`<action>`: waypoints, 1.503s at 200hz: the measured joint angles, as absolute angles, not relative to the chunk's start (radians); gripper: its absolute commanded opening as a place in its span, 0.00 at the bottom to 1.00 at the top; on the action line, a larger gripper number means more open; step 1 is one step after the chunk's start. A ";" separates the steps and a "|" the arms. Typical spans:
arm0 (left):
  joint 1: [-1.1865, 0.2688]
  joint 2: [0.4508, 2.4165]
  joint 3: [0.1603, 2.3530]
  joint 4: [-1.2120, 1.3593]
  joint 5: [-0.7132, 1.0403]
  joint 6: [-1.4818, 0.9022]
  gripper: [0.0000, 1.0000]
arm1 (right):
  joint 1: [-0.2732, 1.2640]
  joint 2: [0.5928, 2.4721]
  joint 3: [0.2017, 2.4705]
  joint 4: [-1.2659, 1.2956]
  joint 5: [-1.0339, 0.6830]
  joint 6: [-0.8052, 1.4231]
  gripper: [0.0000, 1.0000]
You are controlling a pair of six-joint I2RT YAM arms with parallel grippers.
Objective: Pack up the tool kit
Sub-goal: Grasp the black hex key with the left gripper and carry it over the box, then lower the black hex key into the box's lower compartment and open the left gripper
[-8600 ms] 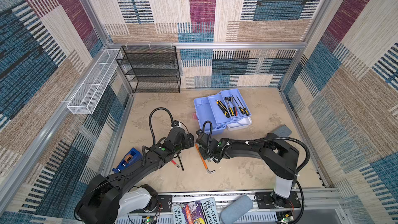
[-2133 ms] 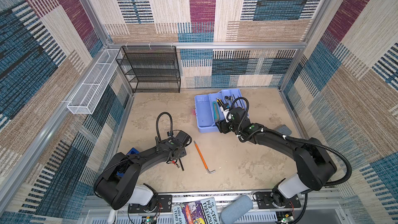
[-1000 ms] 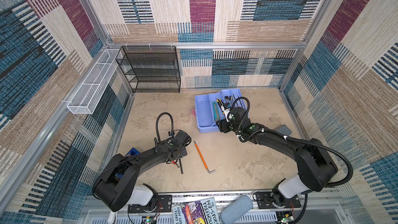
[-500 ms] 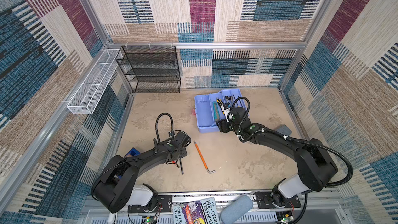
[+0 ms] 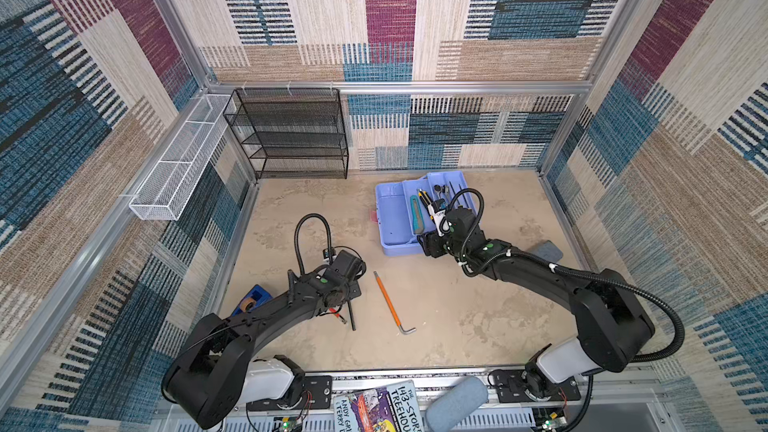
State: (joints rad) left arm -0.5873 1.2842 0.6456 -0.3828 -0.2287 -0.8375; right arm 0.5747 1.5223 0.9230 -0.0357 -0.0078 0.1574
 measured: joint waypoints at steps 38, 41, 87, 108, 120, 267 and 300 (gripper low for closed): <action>-0.588 1.267 0.691 -0.387 -0.229 -0.833 0.03 | 0.575 1.512 0.921 -0.035 -0.007 0.158 0.73; -0.588 1.267 0.696 -0.387 -0.229 -0.831 0.03 | 0.575 1.511 0.921 -0.035 -0.007 0.158 0.73; -0.588 1.299 0.807 -0.377 -0.229 -0.754 0.03 | 0.575 1.499 0.914 -0.031 0.000 0.161 0.73; -0.587 1.359 0.890 -0.358 -0.227 -0.709 0.03 | 0.575 1.491 0.909 -0.028 0.000 0.161 0.74; -0.587 1.405 0.948 -0.343 -0.213 -0.685 0.03 | 0.575 1.484 0.907 -0.028 0.000 0.161 0.74; -0.496 2.023 1.611 -0.260 0.059 -0.627 0.00 | 0.575 1.354 0.826 -0.051 0.046 0.186 0.76; -0.485 2.120 1.684 -0.289 0.086 -0.640 0.00 | 0.575 1.343 0.822 -0.053 0.046 0.194 0.76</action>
